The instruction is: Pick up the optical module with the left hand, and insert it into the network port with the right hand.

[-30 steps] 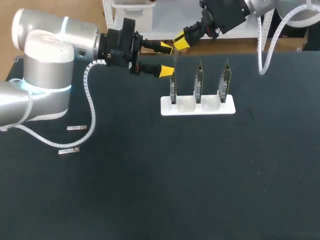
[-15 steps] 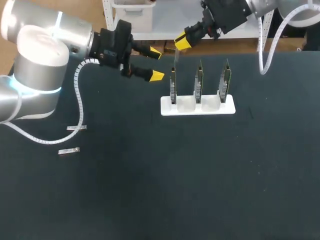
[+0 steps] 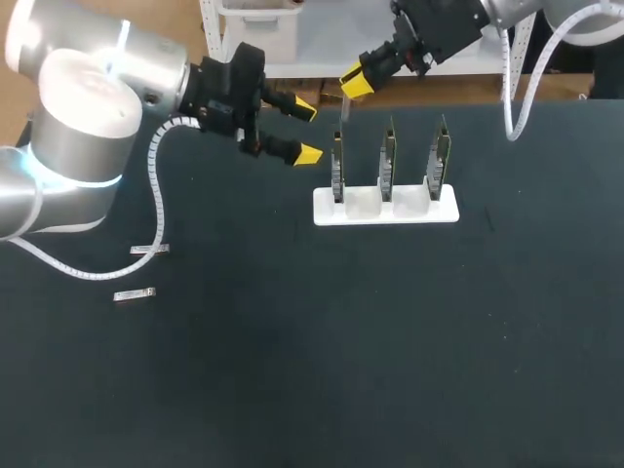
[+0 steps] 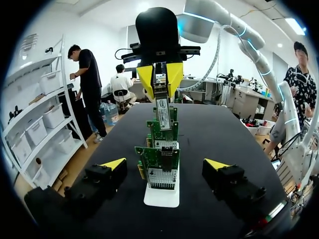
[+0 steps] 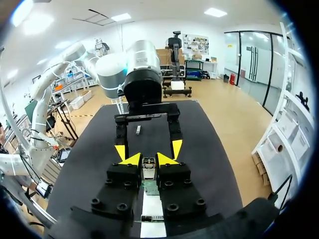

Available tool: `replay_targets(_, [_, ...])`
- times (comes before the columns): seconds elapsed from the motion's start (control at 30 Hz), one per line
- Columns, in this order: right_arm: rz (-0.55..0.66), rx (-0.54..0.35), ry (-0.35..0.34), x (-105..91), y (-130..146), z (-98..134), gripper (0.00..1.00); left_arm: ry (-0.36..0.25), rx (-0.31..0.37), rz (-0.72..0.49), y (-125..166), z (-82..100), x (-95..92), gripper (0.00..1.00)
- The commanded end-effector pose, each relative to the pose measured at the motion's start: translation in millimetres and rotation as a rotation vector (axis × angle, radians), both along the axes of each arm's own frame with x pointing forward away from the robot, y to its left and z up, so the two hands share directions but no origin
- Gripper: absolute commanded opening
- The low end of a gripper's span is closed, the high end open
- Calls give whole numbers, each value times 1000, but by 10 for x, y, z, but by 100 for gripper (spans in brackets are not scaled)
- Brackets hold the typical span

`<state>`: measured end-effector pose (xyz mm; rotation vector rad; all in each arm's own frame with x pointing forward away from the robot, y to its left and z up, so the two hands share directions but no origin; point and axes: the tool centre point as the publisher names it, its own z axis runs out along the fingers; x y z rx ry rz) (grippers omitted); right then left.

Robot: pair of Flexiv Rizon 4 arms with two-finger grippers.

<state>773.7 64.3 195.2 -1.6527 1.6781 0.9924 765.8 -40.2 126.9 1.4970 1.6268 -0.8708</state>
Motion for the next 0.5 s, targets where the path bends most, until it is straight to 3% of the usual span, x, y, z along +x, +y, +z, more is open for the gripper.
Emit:
replay_targets(0.03, [5,-2,8,21,11,-34,0,3,4,3,-18,1,3,100])
replay_targets(0.5, [15,-50,6,-21,84,-189,0,3,4,3,-18,1,3,100])
